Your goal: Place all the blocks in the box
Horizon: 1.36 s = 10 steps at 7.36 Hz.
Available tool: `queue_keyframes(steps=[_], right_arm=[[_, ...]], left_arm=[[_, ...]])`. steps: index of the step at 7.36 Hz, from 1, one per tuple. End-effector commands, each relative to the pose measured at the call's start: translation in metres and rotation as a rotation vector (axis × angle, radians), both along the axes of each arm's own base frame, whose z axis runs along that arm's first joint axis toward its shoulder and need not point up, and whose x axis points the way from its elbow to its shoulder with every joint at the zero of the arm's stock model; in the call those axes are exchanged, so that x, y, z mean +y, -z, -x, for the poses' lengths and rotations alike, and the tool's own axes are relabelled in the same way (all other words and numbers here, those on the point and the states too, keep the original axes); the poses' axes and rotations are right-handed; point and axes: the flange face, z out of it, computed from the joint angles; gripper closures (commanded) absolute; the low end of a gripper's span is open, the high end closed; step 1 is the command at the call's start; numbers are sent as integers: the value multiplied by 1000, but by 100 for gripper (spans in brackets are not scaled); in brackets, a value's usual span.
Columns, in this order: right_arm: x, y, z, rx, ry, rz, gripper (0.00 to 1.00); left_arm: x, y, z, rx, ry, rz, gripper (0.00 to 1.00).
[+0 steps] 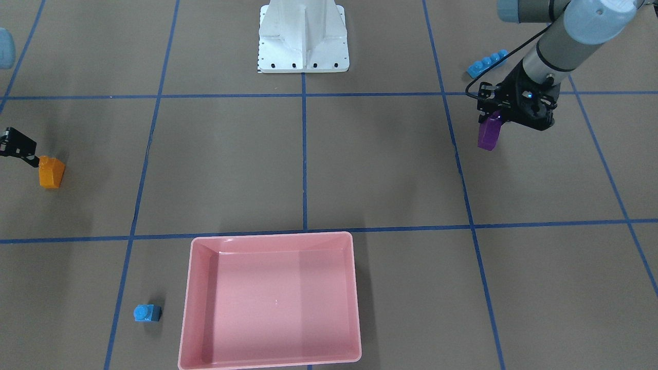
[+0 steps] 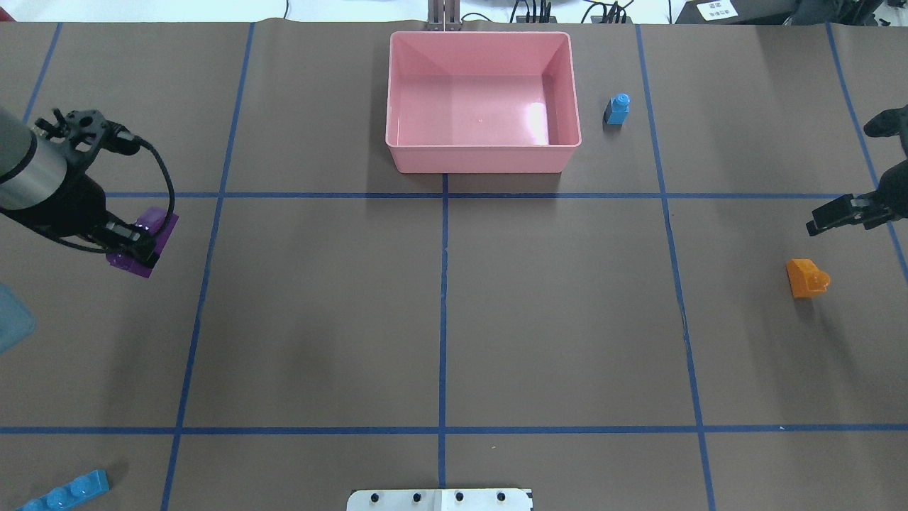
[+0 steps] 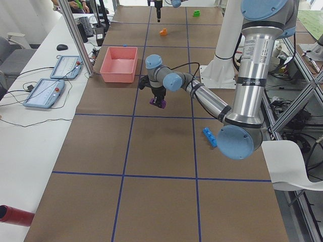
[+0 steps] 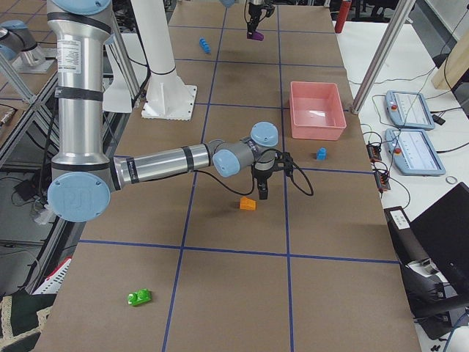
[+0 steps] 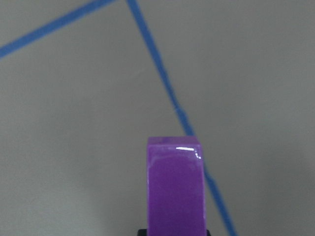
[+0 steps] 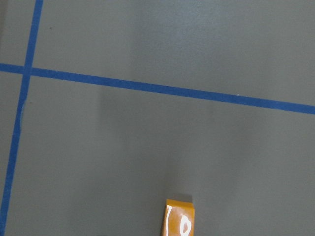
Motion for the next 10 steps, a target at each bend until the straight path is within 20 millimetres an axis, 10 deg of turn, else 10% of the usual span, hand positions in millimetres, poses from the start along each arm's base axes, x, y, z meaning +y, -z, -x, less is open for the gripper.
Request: queue_keyframes(steps=[1,5,7,10], right_arm=[[6,-32,35,-9,16,2,0],[21,-68,51,24,62,70,1],[28,-74,47,15,70,102,99],[31,-72,43,10,69,101,100]], left_arm=[[-27,109,13,111,144,152,100],[-58,185,-7,135,218,227,100],[-61,188,-12,136,214,230,100],[-174,254,-101,201,360,318,100]])
